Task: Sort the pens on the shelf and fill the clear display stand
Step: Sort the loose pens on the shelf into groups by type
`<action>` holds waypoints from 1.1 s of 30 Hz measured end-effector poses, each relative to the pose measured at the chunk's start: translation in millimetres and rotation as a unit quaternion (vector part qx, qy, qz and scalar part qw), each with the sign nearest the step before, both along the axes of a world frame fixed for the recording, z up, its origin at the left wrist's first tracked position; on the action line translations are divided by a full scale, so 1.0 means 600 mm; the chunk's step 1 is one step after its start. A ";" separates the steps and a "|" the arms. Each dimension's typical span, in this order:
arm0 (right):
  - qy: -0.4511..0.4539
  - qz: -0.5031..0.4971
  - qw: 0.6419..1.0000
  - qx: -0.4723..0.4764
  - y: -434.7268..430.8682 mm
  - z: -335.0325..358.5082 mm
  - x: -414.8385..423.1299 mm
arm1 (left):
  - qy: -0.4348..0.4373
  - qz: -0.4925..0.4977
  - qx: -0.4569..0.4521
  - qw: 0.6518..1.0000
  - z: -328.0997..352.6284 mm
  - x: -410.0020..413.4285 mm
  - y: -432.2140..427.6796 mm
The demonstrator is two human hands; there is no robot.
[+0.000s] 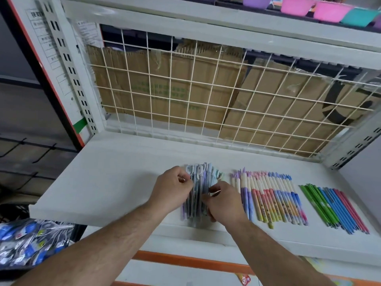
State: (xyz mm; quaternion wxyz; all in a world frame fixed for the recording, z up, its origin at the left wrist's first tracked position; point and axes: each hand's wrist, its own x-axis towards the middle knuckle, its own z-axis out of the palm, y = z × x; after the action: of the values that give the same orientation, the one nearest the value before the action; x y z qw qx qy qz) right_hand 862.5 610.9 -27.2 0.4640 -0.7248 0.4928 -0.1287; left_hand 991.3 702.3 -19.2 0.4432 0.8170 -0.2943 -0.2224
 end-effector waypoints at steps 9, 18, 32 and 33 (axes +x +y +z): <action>0.108 0.029 0.980 -0.164 0.030 0.018 -0.020 | -0.022 -0.049 0.013 0.998 -0.016 0.005 0.003; 0.190 0.097 0.946 -0.246 0.044 0.021 -0.045 | -0.071 -0.068 0.029 0.995 -0.028 -0.002 0.003; 0.181 0.218 0.933 -0.222 -0.005 0.041 -0.086 | -0.219 -0.005 0.146 0.965 0.003 -0.068 0.004; 0.164 0.219 0.938 -0.211 -0.010 0.042 -0.084 | -0.203 0.003 0.159 0.966 0.007 -0.071 -0.001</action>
State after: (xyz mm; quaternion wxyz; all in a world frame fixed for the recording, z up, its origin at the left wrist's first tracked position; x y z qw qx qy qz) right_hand 812.0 605.1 -1.8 0.2298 -0.9072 0.3523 -0.0046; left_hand 948.9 701.9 -15.2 0.2394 0.9059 -0.3362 -0.0946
